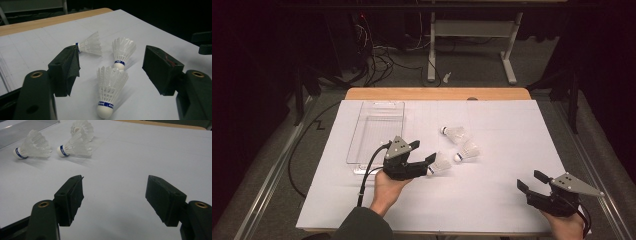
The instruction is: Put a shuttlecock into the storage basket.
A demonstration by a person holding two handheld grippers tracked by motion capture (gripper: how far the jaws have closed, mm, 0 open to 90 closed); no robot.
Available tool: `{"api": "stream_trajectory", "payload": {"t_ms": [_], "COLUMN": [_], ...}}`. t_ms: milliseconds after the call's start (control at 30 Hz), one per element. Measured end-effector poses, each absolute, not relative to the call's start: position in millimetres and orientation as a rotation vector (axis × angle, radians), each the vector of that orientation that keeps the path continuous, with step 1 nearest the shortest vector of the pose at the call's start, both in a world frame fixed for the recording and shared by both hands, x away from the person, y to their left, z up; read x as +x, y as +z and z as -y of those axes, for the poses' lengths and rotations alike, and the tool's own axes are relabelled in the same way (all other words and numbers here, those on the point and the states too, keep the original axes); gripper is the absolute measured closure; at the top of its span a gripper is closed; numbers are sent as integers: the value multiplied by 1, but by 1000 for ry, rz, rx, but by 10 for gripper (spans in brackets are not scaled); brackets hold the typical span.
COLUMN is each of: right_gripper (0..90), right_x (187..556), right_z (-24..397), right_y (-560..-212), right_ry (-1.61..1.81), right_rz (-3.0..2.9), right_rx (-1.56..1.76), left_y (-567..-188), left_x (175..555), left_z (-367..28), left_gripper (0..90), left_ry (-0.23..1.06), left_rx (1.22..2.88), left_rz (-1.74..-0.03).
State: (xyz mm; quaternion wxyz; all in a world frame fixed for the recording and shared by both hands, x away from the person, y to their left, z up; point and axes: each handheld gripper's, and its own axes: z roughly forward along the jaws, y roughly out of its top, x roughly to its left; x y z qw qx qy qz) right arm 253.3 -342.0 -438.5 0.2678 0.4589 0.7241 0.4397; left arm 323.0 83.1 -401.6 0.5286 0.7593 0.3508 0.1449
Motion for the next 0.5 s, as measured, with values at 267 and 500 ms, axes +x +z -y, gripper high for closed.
{"api": "stream_trajectory", "payload": {"t_ms": [267, 500], "right_gripper": [308, 309], "right_x": [253, 253], "right_z": [342, 342], "right_y": [-439, -439], "right_ry": [1187, 1187], "right_rz": [-1954, -1954], "right_rx": [1237, 1238], "left_y": [-400, -400], "left_x": [327, 331], "left_z": [-77, -71], "left_gripper": [305, 305], "left_ry": [344, 348], "left_rx": [1819, 1817], "left_rz": [-824, -829]}}
